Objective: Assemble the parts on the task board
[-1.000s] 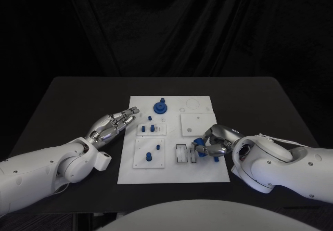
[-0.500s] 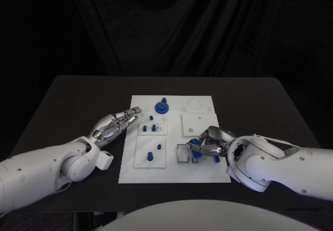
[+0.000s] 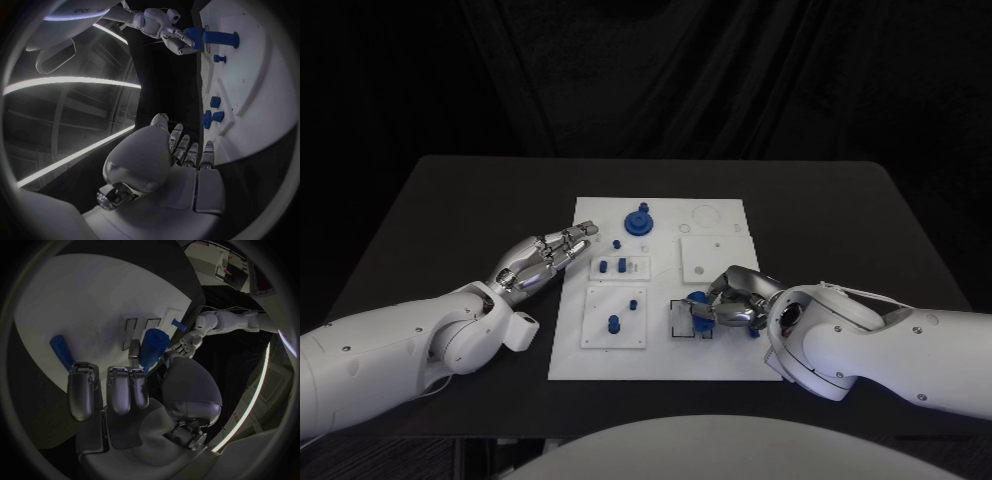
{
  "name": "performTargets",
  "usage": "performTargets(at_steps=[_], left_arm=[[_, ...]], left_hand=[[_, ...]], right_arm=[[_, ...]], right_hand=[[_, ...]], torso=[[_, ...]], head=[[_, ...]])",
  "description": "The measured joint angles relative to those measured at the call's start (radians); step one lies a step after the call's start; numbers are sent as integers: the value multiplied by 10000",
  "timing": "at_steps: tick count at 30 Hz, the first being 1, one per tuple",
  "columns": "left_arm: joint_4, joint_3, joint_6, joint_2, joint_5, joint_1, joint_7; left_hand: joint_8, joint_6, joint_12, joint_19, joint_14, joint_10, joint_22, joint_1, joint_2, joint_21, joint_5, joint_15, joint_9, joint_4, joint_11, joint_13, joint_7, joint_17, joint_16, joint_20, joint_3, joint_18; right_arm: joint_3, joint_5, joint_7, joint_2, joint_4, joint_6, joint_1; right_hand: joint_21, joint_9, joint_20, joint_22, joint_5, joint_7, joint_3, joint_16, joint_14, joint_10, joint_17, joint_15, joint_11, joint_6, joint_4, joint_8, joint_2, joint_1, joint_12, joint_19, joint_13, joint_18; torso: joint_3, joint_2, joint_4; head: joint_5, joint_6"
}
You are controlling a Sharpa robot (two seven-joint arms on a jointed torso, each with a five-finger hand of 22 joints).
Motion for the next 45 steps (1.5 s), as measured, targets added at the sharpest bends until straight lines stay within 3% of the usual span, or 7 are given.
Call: performTargets(at_steps=[4,15,32,34,39,45], left_arm=[[-20,0,14,17,0,0,0],[-53,0,77,61,0,-4,0],[-98,0,132,71,0,-13,0],[-99,0,136,71,0,-14,0],[-98,0,146,63,0,-20,0],[-86,0,149,17,-1,-28,0]], left_hand=[[0,0,0,0,0,0,-1,0,0,0,0,0,0,0,0,0,0,0,0,0,57,0],[0,0,0,0,0,0,-1,41,-41,0,0,-1,0,0,0,0,0,2,0,0,57,0],[0,37,0,-36,-1,36,-2,81,0,0,0,-1,0,-29,35,0,37,7,0,36,86,0],[0,37,0,-36,0,36,-3,81,0,0,0,-1,-1,-29,35,0,37,7,0,36,86,0],[0,37,0,-36,0,36,-3,81,-1,0,0,-1,-1,-29,35,0,37,7,0,36,85,1],[0,37,0,-36,0,36,-3,81,-1,0,-1,-2,-1,-28,35,0,37,8,0,36,85,0]], right_arm=[[0,17,7,46,-36,35,-12],[1,38,11,155,-106,241,-16],[2,45,24,203,-154,494,-18],[2,46,48,185,-154,486,-18],[2,47,229,17,-82,366,-18],[6,53,541,-529,345,145,107]], right_hand=[[0,-20,0,0,-546,1,-232,1,0,-43,0,1,43,0,8,-93,154,-154,0,0,0,0],[0,-38,0,8,-1149,1,-612,-33,-1,-5,0,1,77,0,33,-217,336,-384,0,0,-1,0],[-76,-61,36,5,-2448,39,-1413,-72,-37,-5,0,39,77,39,42,-405,611,-983,0,35,-2,-1],[-76,-61,36,6,-2444,38,-1442,-72,-37,-5,0,39,77,39,13,-406,612,-983,0,35,-2,0],[-76,-25,35,5,-1721,73,-1552,-72,-37,-4,0,39,77,73,-13,-405,743,-474,0,35,-3,-1],[-6,77,36,4,-459,73,-1593,-72,-37,-4,0,39,77,73,-54,-405,728,632,0,35,-3,-1]], torso=[[2,-2,-9],[8,-11,-1],[7,-17,-4],[7,-17,-3],[5,-17,-3],[4,-14,-4]], head=[[10,0],[6,0],[74,0],[81,0],[123,0],[133,0]])
